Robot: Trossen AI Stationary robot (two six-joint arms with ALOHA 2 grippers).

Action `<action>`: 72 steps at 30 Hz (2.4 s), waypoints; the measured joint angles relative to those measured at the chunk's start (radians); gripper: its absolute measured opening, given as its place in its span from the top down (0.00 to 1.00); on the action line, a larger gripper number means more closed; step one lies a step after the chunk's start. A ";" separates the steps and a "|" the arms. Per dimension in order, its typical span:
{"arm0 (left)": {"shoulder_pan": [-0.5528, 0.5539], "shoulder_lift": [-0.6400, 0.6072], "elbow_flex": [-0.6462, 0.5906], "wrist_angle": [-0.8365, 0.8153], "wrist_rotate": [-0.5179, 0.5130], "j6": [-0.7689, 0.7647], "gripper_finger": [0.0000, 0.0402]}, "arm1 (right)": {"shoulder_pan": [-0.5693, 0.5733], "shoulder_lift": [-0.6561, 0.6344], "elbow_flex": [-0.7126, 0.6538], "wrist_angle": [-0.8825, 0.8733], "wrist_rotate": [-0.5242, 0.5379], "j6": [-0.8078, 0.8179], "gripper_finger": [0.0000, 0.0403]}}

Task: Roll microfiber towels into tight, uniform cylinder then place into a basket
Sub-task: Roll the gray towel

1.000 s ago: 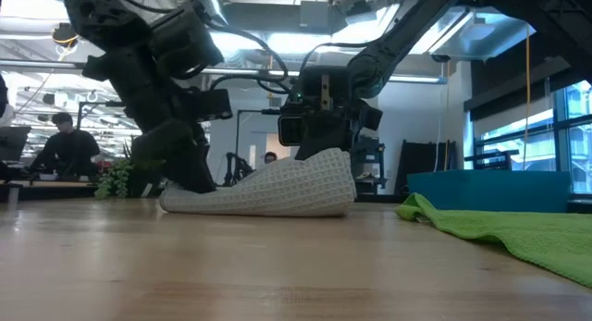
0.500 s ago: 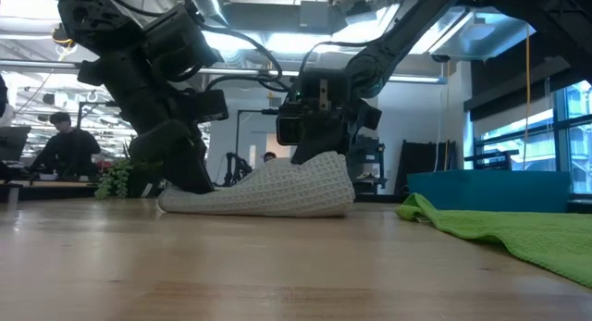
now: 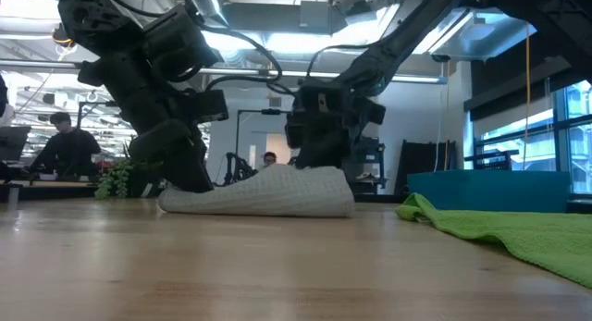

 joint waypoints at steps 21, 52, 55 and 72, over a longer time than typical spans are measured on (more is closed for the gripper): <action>0.005 0.001 -0.002 0.006 0.003 -0.031 0.76 | 0.228 -0.152 0.001 -0.022 0.339 -0.453 0.61; 0.006 0.002 -0.003 0.025 0.002 -0.031 0.76 | 0.242 -0.133 -0.001 -0.053 0.573 -0.501 0.61; 0.006 0.002 -0.003 0.030 0.001 -0.031 0.76 | 0.262 -0.150 -0.001 -0.086 0.646 -0.503 0.61; 0.006 0.003 -0.003 0.055 -0.002 -0.024 0.76 | 0.411 -0.294 0.000 -0.207 0.777 -0.520 0.61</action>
